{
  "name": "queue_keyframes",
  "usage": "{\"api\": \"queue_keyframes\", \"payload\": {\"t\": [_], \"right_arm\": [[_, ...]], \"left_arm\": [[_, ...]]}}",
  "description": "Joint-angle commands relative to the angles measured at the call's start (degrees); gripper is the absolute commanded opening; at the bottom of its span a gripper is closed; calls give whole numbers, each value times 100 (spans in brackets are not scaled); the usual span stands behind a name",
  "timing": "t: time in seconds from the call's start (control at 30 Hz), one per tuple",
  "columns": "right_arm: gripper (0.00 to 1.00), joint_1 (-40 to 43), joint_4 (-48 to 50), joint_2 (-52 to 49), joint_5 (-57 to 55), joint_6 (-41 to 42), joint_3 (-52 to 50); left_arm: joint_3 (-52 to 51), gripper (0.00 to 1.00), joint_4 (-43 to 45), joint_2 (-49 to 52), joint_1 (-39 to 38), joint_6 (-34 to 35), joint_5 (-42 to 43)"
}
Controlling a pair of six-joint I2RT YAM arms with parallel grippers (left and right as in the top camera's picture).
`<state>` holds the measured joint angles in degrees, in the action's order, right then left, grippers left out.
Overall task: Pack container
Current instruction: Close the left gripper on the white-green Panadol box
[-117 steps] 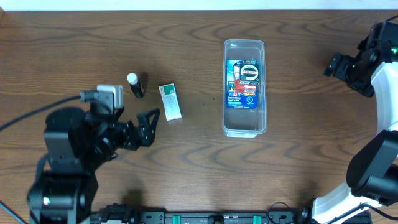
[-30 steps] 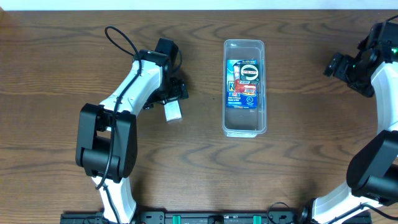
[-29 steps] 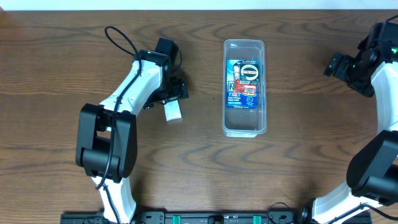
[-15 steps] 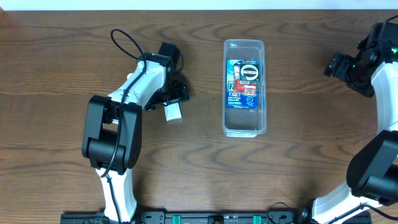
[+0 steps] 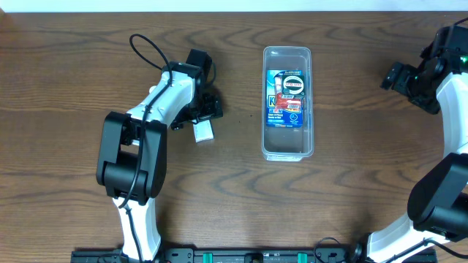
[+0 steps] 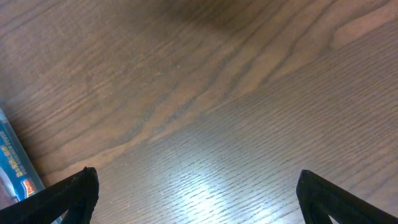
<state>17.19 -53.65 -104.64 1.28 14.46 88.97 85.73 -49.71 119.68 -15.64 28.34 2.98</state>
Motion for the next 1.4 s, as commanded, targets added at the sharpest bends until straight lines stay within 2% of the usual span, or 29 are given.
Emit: {"api": "queue_keyframes", "payload": {"t": [0.0,1.37], "right_arm": [[99,4,9,-11,-42,26,-22],[99,4,9,-11,-42,26,-22]], "left_arm": [[-39,98,-81,52,-9,55,-87],[-155,98,-9,57,-57,68,-90]]}}
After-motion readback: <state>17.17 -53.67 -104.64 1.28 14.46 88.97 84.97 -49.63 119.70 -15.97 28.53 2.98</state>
